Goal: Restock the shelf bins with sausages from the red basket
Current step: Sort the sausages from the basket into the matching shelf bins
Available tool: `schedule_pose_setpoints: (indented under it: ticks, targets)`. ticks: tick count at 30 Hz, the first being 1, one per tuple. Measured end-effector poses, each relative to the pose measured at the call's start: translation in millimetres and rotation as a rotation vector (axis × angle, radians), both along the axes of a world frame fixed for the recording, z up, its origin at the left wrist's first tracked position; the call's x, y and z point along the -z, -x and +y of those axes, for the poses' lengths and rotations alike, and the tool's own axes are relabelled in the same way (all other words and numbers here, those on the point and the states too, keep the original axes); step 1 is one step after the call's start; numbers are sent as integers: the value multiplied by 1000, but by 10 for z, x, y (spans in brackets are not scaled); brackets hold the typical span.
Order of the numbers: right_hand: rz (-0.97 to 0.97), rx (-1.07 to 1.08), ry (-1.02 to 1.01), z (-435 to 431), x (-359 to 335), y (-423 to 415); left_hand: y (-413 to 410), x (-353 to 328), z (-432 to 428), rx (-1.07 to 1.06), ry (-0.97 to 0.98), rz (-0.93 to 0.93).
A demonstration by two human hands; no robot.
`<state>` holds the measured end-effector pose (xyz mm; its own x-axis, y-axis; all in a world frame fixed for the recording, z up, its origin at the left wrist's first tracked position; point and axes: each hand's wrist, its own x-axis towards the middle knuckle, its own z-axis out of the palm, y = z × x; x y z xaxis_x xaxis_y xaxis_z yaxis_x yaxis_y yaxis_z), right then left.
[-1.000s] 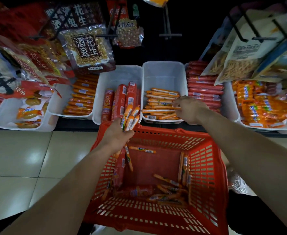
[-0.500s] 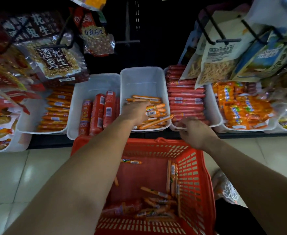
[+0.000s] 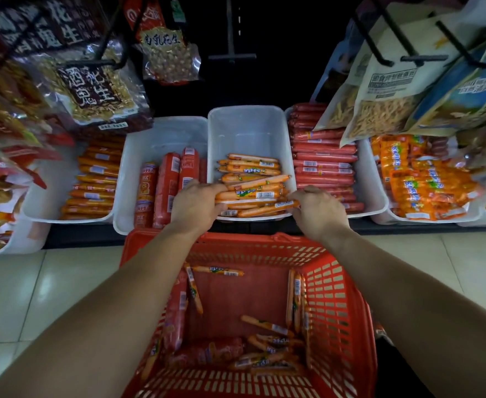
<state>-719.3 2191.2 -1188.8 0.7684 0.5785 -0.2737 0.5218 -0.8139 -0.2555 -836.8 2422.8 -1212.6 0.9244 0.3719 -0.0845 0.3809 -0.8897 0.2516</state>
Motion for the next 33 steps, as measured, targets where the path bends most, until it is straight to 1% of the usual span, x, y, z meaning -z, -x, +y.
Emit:
schedule_pose_setpoints:
  ticks: [1,2,6,9,10,12,14,16,18,20,22,25,28,30,33]
  targets:
    - [-29,-10,9,25,-3,-4,-24,-4,-25,-13,-17,-3]
    - [-38,-20,1,54,4,-6,-53,-6,-48,-31,6,0]
    - [1,-4,-41,206,39,39,-178,4,-101,-27,161,9]
    - [-88,-14,-105,283,52,63,-115,2,-85,-63,261,-60]
    - [-116,-51,-117,293,54,56,-63,6,-75,-65,273,-95]
    - [-116,-175,-41,314,64,25,28,22,-69,-7,185,-125]
    - [-6,-242,76,348,110,13,64,35,-86,66,94,-51]
    - [97,-245,151,365,190,23,38,55,-124,85,114,124]
    - [136,-242,172,377,213,31,3,85,-151,92,132,259]
    - [153,-226,168,381,161,22,1,63,-179,101,124,291]
    - [136,-198,147,367,78,38,23,2,-182,89,157,271]
    - [84,-138,77,302,-10,139,125,-121,-171,32,221,173]
    - [103,-104,53,204,-127,272,350,-310,-223,-43,280,84]
    - [117,-72,24,116,-226,381,560,-437,-292,-99,306,72]
    - [145,1,-79,-36,-367,638,913,-546,-398,-160,335,50]
